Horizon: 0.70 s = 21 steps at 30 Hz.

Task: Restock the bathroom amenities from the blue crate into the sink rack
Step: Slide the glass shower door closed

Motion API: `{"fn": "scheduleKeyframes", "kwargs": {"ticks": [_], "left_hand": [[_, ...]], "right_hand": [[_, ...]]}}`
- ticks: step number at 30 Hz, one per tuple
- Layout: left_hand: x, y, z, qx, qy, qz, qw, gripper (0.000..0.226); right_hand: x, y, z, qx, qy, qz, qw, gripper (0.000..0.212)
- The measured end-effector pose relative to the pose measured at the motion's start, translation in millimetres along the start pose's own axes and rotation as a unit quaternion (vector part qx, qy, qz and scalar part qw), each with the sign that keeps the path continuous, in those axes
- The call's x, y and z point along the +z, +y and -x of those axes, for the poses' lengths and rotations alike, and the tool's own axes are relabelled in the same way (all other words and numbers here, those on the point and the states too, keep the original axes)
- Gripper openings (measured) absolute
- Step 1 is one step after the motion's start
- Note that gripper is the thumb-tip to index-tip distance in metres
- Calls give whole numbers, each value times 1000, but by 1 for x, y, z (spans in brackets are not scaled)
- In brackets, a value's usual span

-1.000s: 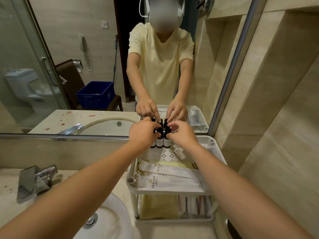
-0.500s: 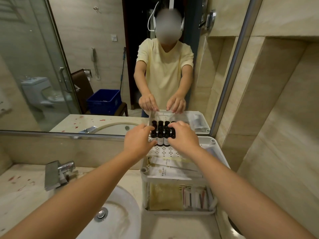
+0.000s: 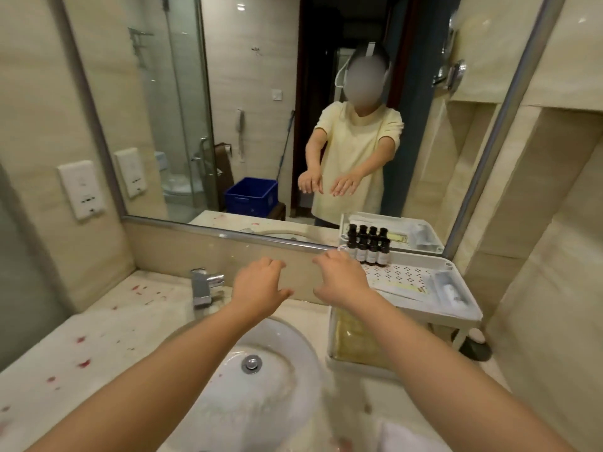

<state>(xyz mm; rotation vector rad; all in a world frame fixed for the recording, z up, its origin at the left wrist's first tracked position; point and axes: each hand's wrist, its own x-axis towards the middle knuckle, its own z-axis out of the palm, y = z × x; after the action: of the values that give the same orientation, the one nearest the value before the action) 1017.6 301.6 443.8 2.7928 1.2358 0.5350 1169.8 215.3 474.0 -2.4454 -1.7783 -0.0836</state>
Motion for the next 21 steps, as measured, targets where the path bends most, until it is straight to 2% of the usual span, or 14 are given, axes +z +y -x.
{"fn": "scheduleKeyframes", "kwargs": {"ticks": [4,10,21], "left_hand": [[-12,-40,49,-44,-23,-20,999,59],[-29,-95,127,-115,-39,-42,992,59],[-61,-176,268,-249,-56,-53,965,59]], "right_hand": [[14,-55,17,-41,-23,-7,999,61],[34,-135,44,-107,-55,11,993,53],[70,-273,104,-236,-87,-9,968,56]]}}
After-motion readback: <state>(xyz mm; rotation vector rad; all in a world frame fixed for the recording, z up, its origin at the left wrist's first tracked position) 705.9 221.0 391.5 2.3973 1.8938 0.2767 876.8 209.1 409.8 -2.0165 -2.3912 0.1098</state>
